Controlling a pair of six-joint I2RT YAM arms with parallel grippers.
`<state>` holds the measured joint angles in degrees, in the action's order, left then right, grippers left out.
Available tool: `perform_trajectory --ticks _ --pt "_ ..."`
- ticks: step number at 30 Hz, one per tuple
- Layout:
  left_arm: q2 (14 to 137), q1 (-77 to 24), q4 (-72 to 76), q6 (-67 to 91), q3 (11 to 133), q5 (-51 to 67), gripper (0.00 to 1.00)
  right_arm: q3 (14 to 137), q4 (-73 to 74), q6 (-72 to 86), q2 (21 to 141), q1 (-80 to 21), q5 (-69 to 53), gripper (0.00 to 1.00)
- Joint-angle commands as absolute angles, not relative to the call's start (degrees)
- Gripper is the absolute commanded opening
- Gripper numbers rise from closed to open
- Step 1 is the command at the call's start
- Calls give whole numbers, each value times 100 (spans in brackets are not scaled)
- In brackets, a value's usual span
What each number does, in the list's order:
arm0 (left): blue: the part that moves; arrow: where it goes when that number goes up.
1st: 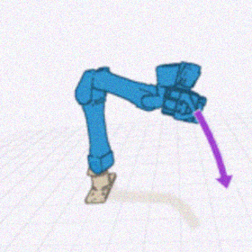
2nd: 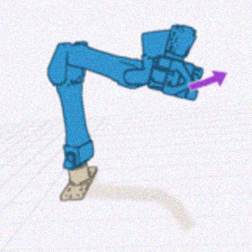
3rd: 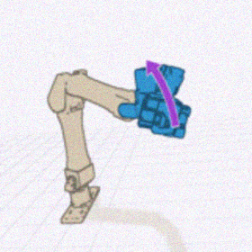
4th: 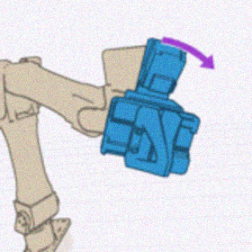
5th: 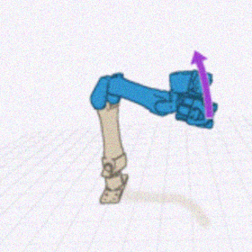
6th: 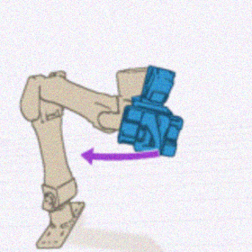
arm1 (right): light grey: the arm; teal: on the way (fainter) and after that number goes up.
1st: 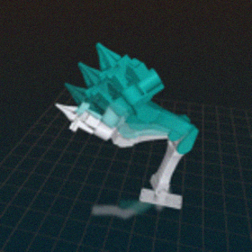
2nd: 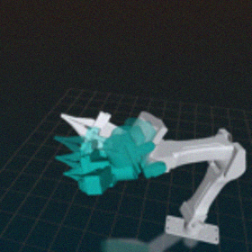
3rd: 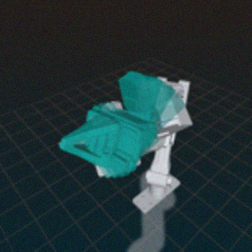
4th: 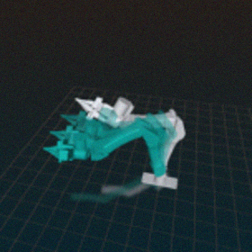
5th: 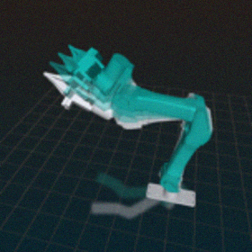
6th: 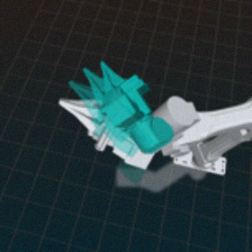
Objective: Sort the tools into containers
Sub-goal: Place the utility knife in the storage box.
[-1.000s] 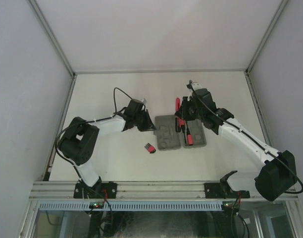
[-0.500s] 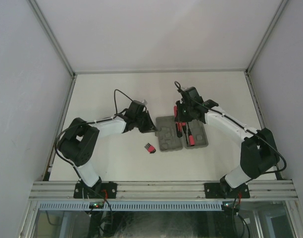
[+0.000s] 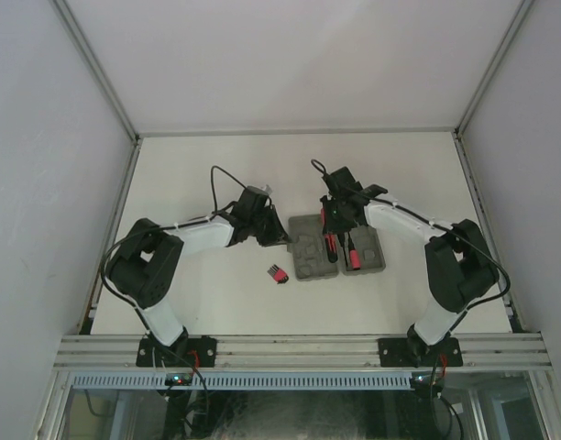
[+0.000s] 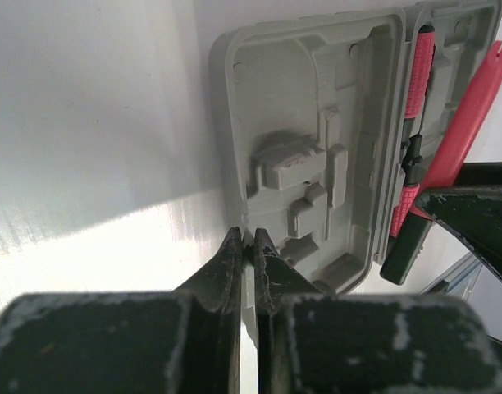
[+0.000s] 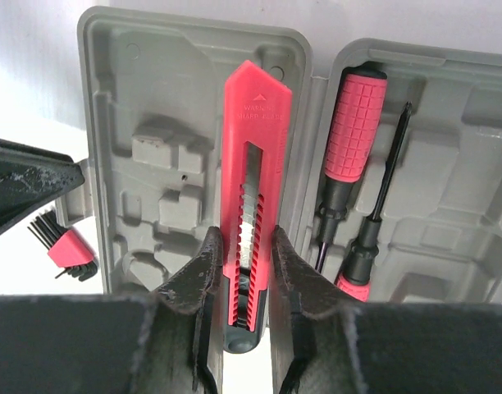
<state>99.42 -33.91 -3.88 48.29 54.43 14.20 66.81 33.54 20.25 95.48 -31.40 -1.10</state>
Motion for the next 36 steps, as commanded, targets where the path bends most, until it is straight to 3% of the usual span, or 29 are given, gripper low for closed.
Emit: perform_trajectory --ticks 1,27,36 --pt "9590 -3458 -220 4995 5318 1328 0 7012 3353 2267 9686 -3229 167 0" --pt "9518 -3533 -220 5045 5274 1247 0 7032 3531 2348 10481 -3520 503 0" --pt "9541 -3531 -211 5046 5283 1258 0 7031 3734 2312 10397 -3551 790 23"
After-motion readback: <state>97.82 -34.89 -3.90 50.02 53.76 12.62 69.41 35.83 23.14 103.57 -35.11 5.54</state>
